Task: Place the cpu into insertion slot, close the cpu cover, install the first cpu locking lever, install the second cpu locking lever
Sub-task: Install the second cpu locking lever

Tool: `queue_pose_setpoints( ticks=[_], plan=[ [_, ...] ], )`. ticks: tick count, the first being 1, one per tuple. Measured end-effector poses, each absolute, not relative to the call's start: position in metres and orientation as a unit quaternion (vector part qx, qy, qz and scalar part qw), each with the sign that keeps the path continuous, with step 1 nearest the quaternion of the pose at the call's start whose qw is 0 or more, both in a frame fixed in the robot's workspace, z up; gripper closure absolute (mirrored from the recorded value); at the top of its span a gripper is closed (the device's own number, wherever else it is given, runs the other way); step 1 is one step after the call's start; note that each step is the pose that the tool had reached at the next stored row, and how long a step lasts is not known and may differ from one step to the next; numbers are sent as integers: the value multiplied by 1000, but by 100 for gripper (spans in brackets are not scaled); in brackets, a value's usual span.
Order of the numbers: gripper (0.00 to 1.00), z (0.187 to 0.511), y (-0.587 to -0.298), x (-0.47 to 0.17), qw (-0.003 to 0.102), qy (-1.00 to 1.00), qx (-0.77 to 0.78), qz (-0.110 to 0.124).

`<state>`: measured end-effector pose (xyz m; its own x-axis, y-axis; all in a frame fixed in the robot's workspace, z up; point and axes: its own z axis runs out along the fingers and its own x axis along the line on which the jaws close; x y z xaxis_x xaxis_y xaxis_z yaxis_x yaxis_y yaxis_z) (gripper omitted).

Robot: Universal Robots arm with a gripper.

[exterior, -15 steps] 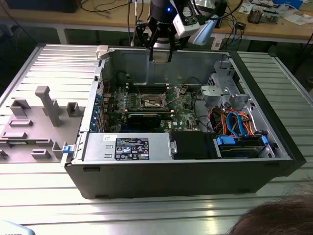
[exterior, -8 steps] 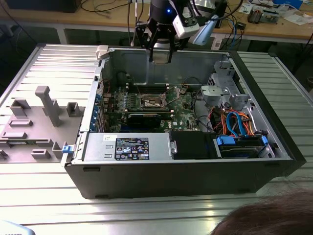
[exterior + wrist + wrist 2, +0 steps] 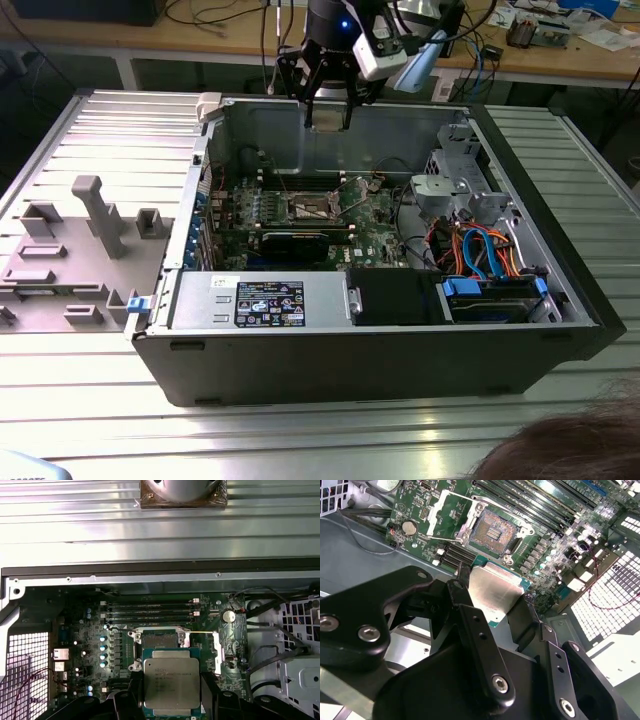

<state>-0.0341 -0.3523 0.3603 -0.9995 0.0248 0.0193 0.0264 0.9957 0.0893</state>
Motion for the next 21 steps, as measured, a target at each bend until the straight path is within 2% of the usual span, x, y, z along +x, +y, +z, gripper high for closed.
queue_pose_setpoints(
  ticks=[21],
  plan=[
    [45,355,-352,-34,9,-999,-13,-45]
  ],
)
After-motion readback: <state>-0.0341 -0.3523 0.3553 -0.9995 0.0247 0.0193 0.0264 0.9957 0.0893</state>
